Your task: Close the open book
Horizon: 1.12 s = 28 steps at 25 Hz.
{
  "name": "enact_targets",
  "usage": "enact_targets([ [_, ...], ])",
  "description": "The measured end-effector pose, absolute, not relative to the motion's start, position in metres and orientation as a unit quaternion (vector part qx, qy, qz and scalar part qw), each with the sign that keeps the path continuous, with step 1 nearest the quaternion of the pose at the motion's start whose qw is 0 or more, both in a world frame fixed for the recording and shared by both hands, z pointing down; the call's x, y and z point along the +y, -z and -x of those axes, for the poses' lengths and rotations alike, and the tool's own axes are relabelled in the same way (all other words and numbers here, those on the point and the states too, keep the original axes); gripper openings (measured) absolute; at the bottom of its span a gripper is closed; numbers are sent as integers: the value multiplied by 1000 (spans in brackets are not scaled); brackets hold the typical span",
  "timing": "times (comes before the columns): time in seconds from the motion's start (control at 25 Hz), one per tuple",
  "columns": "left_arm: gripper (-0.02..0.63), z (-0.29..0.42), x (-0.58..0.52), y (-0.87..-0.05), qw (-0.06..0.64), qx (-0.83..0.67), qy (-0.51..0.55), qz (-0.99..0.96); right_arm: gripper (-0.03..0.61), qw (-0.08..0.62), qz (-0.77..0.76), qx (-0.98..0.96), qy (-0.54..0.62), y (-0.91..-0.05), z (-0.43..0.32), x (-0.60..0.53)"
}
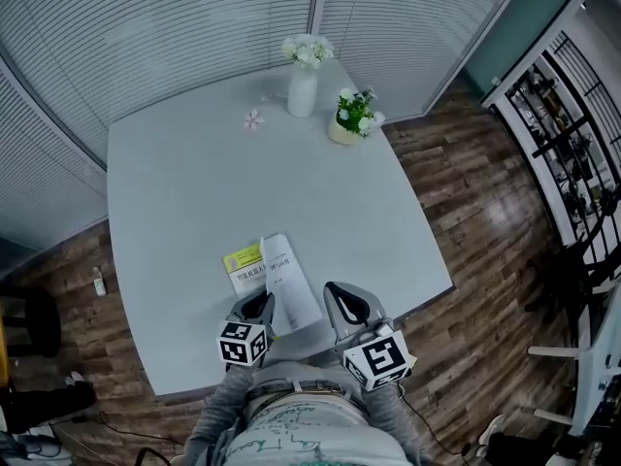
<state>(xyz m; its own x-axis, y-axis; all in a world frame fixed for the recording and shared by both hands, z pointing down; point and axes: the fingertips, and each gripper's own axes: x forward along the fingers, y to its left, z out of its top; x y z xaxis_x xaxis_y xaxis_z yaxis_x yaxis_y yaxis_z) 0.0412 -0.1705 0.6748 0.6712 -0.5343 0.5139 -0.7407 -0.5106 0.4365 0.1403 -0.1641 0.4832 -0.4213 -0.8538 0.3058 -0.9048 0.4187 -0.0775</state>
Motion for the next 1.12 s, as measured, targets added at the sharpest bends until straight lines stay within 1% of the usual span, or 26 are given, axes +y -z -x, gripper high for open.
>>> enact_targets([
  [0.28, 43, -63, -171, -671, 337, -369, -155, -852, 2, 117, -533, -829, -120, -487, -154, -162],
  [0.8, 117, -111, -185, -672, 392, -342, -102, -848, 2, 118, -542, -822, -133, -493, -175, -163],
  [1.0, 135, -130, -190, -683, 389, -332, -113, -851, 2, 120, -547, -817, -140, -500, -186, -162],
  [1.12, 137, -143, -187, -691, 418, -303, -121, -848, 2, 120, -549, -815, -143, -501, -191, -163],
])
